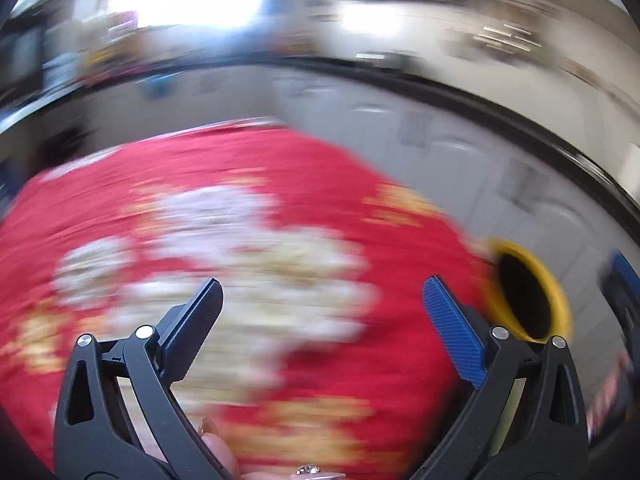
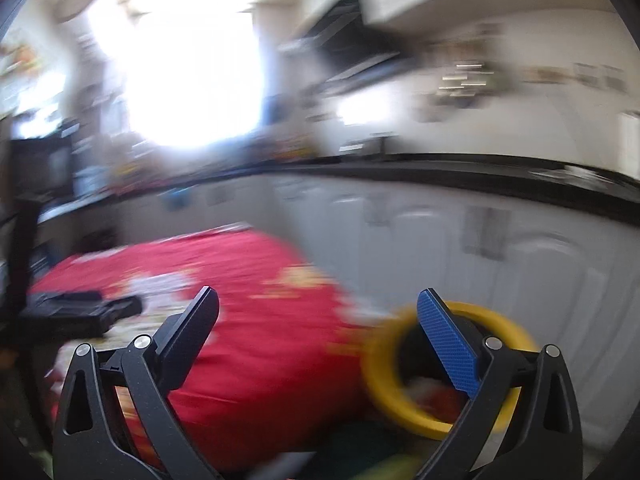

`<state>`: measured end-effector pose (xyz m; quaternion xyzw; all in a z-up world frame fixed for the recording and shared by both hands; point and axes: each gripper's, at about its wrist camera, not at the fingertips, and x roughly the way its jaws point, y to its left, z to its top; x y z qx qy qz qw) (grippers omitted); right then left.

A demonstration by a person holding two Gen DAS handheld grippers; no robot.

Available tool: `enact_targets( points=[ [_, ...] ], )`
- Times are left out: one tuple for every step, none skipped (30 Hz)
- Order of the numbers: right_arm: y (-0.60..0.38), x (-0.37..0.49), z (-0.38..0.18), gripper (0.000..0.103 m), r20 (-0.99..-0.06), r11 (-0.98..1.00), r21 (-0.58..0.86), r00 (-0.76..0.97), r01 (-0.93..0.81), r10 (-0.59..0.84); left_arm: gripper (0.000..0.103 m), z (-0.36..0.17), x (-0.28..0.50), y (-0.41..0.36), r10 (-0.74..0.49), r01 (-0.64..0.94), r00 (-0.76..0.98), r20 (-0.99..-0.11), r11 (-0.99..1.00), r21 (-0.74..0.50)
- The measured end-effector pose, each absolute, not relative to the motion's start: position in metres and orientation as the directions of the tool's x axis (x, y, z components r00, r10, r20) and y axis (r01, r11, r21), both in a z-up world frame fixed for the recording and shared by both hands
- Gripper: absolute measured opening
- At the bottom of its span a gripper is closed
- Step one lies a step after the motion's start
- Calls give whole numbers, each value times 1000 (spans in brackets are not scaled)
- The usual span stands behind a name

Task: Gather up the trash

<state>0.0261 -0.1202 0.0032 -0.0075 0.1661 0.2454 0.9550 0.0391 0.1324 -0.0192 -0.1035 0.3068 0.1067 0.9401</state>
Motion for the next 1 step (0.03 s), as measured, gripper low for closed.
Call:
enact_targets(
  points=[
    [-77,32,5,97,-354,828,81,760,-555,544,92,-18,32,172,215,-367,764,-609,920,-135]
  ],
)
